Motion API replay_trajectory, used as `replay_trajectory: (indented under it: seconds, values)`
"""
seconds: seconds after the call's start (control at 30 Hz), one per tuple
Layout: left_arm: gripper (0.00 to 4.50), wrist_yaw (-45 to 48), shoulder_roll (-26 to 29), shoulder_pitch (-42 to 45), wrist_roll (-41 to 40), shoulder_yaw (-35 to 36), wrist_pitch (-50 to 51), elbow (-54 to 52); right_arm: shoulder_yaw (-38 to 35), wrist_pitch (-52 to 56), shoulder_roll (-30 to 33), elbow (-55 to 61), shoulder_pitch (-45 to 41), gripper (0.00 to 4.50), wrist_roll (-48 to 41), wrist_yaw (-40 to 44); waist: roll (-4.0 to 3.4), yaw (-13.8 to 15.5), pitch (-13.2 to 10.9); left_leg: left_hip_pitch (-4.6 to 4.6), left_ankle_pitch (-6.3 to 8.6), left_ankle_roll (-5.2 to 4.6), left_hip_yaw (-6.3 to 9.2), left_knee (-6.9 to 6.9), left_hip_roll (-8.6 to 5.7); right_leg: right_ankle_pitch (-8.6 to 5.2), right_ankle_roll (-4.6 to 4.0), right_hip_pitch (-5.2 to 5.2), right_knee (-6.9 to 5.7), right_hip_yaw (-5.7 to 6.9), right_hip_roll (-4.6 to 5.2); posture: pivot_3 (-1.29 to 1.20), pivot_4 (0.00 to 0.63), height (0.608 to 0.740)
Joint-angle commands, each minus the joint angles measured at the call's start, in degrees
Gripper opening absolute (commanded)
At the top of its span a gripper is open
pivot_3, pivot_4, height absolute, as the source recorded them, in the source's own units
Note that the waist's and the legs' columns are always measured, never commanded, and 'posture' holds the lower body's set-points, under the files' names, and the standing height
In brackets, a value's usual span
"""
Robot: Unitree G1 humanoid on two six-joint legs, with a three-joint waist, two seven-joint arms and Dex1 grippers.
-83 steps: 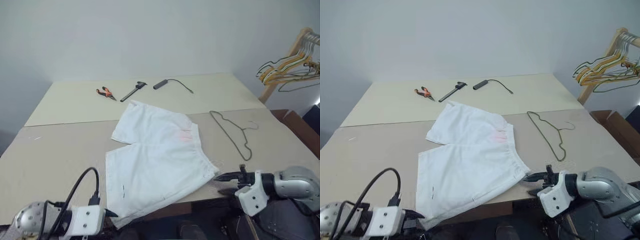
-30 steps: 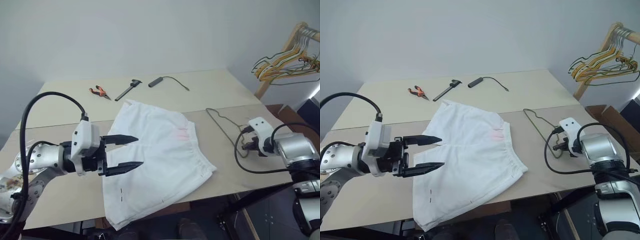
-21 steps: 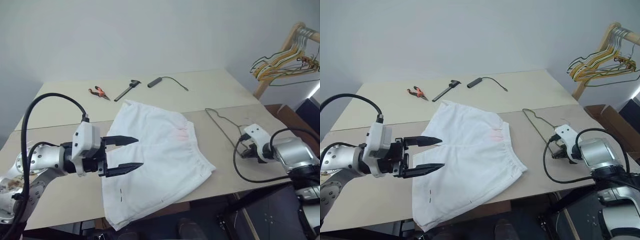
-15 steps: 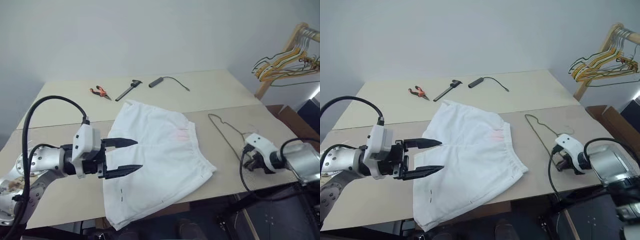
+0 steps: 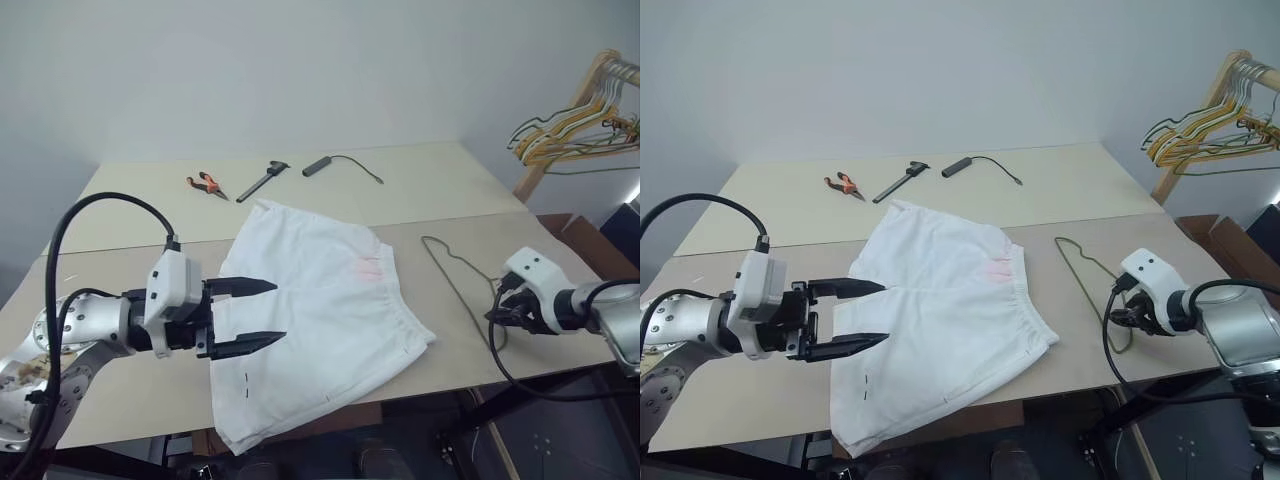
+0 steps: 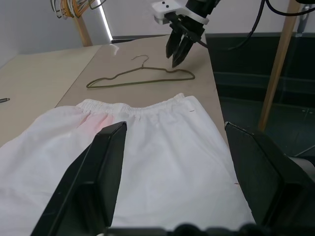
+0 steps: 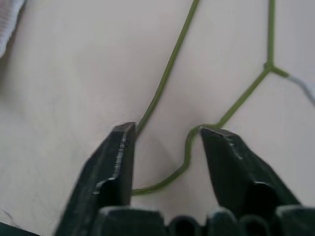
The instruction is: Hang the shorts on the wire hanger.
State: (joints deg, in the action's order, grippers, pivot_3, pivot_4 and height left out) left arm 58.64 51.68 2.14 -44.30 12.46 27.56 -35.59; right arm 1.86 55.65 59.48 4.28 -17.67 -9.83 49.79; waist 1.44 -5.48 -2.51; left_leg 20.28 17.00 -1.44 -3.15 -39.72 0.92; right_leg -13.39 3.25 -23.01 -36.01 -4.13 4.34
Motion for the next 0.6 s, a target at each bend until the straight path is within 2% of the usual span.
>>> replay_trajectory:
  seconds: [0.03,0.1,0.3,0.43,0.6]
  values:
    - [3.45,0.39,-0.48,1.67,0.00,0.15,-1.07,0.18,-0.61,1.99,-0.30,-2.51,-3.06,3.86,0.92,-2.33,0.01,-0.10,-0.02,0.00,0.00,0.00,-0.03,0.00,0.00,0.01,0.01,0.00,0.01,-0.01,0.00,-0.11,0.011,0.740]
    - [3.45,0.70,-0.61,1.94,0.07,0.23,-1.01,0.88,0.45,3.65,-1.54,-4.10,-4.73,4.48,1.23,-3.67,0.01,-0.27,-0.02,-0.01,0.00,0.00,-0.05,-0.01,0.00,0.02,0.01,0.00,0.01,-0.03,0.00,-0.11,0.019,0.740]
    - [3.45,-2.55,-1.51,4.56,-0.91,-0.51,2.29,1.30,-0.28,5.37,-3.19,-8.85,-10.05,4.48,-0.06,-4.35,0.00,-0.13,-0.28,-0.01,0.00,-0.01,0.01,0.00,0.01,0.04,0.00,-0.01,0.00,-0.07,-0.03,-0.06,0.046,0.740]
    - [3.45,-1.79,-1.75,5.47,-0.05,-1.32,2.39,2.74,2.23,0.86,-3.45,-14.47,-12.67,4.48,1.83,-4.00,-0.03,-0.05,-0.27,0.00,0.01,-0.02,0.01,0.00,0.00,0.05,0.02,-0.01,0.06,-0.06,-0.03,-0.10,0.030,0.740]
    - [3.45,-1.19,-2.24,11.06,1.50,-5.69,3.65,6.72,5.83,-5.95,-3.35,-27.16,-18.31,4.48,4.05,0.05,0.03,-0.22,-0.55,0.04,0.02,-0.03,-0.07,-0.01,-0.04,0.07,0.05,0.01,0.17,-0.03,0.01,-0.13,0.066,0.740]
